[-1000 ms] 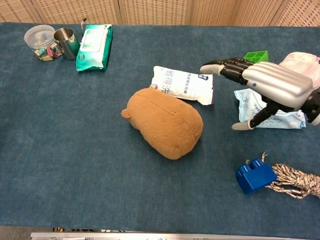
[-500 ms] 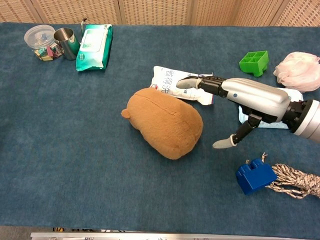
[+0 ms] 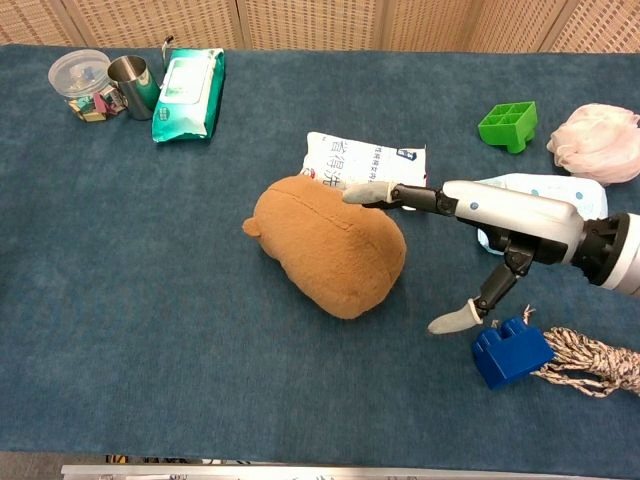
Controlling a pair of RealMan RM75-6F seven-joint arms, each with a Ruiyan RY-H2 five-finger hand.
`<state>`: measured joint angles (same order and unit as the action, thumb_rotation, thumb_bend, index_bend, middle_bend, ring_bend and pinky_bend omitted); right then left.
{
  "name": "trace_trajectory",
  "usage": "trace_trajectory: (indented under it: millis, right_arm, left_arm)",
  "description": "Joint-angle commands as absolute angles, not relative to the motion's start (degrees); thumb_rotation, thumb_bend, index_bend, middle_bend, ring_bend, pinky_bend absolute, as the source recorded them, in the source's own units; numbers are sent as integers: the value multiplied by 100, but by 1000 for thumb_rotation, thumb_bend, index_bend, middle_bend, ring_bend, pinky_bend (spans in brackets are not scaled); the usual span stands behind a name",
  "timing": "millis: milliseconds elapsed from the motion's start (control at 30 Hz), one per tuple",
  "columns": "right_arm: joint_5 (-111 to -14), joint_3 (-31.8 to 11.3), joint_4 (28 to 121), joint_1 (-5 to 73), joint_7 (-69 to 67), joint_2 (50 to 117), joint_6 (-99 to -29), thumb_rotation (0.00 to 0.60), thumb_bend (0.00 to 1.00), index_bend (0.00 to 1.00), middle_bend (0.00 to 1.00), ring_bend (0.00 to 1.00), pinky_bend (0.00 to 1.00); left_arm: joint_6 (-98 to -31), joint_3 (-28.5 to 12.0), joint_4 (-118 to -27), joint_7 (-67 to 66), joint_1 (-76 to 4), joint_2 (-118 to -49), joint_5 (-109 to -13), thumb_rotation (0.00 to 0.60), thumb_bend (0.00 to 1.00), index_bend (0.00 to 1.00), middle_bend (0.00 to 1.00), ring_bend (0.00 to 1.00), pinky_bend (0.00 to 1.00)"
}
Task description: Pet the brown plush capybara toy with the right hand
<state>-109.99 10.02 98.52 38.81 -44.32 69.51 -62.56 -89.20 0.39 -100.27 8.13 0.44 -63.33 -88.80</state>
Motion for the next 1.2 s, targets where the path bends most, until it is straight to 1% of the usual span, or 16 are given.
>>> trace_trajectory:
  millis: [33, 233, 367, 400, 500, 633, 733, 1067, 1200]
  right_arm:
    - [-11042, 1180, 9847, 4027, -4927, 6880, -6282, 600, 0, 0, 43, 0, 30]
    - [-11106, 1351, 9765, 4154, -5450, 6879, -6351, 600, 0, 0, 61, 0, 60]
    - [-11120, 1420, 9707, 4173, -5651, 6865, -6479, 600, 0, 0, 75, 0, 61]
    - [-11104, 1405, 9668, 4154, -5563, 6872, -6509, 600, 0, 0, 80, 0, 61]
    - [-10981, 1269, 9492, 3999, -4718, 7002, -6544, 600, 0, 0, 91, 0, 61]
    - [-10766, 1048, 9215, 3723, -3306, 7376, -6550, 600, 0, 0, 91, 0, 63]
    - [-10637, 923, 9018, 3612, -2725, 7635, -6555, 600, 0, 0, 91, 0, 61]
    - [-10378, 666, 8591, 3628, -2320, 8151, -6478, 600, 0, 0, 91, 0, 59]
    - [-10367, 634, 8447, 3617, -2250, 8375, -6524, 600, 0, 0, 91, 0, 28]
  left_arm:
    - [-8906, 39, -10021, 807, 40, -6339, -8873, 600, 103, 56, 21, 3, 0]
    - [-8899, 27, -10024, 810, 32, -6339, -8871, 600, 103, 56, 21, 3, 0]
    - [-8875, 28, -10013, 796, 24, -6344, -8861, 600, 103, 56, 21, 3, 0]
    - [-8869, 28, -10013, 797, 22, -6345, -8860, 600, 103, 55, 21, 3, 0]
    - [-8854, 24, -10006, 804, 11, -6350, -8861, 600, 103, 56, 21, 3, 0]
    - [-8828, 28, -9990, 812, -1, -6377, -8863, 600, 103, 56, 21, 3, 0]
    - [-8812, 29, -9982, 810, -6, -6379, -8854, 600, 103, 56, 21, 3, 0]
    - [-8833, 37, -9960, 852, 25, -6369, -8827, 600, 103, 56, 21, 3, 0]
    - [-8846, 32, -9953, 868, 30, -6370, -8828, 600, 103, 56, 21, 3, 0]
